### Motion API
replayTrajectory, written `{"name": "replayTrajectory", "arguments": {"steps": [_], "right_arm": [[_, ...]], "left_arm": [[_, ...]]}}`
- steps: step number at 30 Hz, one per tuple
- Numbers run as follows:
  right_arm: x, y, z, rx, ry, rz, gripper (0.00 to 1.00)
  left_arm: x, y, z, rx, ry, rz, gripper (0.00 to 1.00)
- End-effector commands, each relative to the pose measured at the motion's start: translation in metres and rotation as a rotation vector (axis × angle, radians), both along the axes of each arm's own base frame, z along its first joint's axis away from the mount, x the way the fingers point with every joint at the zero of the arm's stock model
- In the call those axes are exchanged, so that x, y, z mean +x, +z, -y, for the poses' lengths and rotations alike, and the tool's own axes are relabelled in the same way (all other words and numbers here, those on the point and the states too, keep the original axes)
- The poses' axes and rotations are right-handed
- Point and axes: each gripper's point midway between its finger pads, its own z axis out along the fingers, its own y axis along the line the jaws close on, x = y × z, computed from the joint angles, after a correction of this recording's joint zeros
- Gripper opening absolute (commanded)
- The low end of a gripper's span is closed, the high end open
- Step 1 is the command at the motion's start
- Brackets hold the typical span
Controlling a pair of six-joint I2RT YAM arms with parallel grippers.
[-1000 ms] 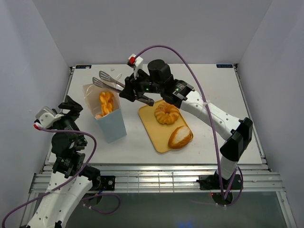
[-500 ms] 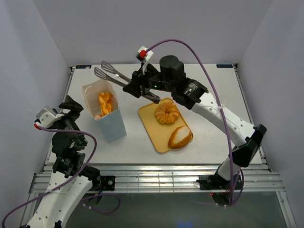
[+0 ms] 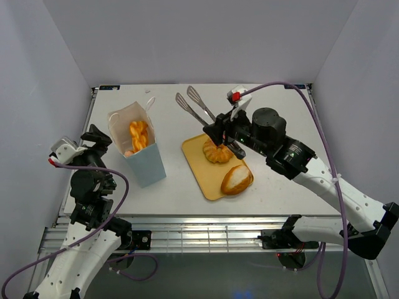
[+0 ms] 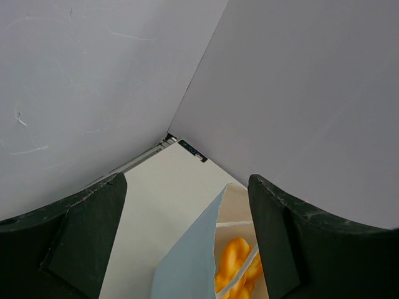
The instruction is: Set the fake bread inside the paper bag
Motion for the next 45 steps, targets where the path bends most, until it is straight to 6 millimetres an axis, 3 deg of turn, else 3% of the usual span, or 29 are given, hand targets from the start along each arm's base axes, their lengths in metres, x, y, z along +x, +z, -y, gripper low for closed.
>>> {"name": "replayTrajectory", "arguments": {"steps": [1,5,8,9,10,16,19,26,29,40,45], "right_arm": [[0.022,-0.016,0.047,0.008,-0.228,0.001,0.54],[0.025,-0.078,0.098,-0.068,-0.389,-0.061,0.54],[0.028,-0.102,0.133,-0.051,-0.488,-0.103,0.55],[0.026,-0.124,0.138,-0.071,-0.489,-0.138,0.56],[0.031,-0.134,0.151,-0.063,-0.53,-0.163,0.56],[0.038,-0.202,0.192,-0.087,-0.623,-0.298,0.57],[0.042,-0.226,0.202,-0.089,-0.635,-0.354,0.57],[0.06,-0.269,0.224,-0.089,-0.686,-0.448,0.57],[0.063,-0.279,0.22,-0.08,-0.65,-0.479,0.57],[0.076,-0.325,0.24,-0.151,-0.74,-0.546,0.59],[0.078,-0.337,0.242,-0.163,-0.749,-0.57,0.61]], "left_arm": [[0.002,0.008,0.006,0.012,-0.035,0.004,0.89],[0.005,0.008,0.009,0.02,-0.049,-0.008,0.89],[0.006,0.008,0.011,0.022,-0.061,-0.008,0.89],[0.006,0.009,0.012,0.021,-0.065,-0.008,0.89],[0.006,0.009,0.013,0.019,-0.07,-0.007,0.89],[0.009,0.008,0.018,0.022,-0.093,-0.019,0.89],[0.009,0.008,0.019,0.026,-0.097,-0.021,0.89],[0.009,0.009,0.022,0.025,-0.113,-0.015,0.89],[0.01,0.009,0.025,0.025,-0.128,-0.015,0.88],[0.005,0.014,0.024,0.018,-0.137,0.007,0.89],[0.004,0.015,0.025,0.017,-0.143,0.013,0.89]]}}
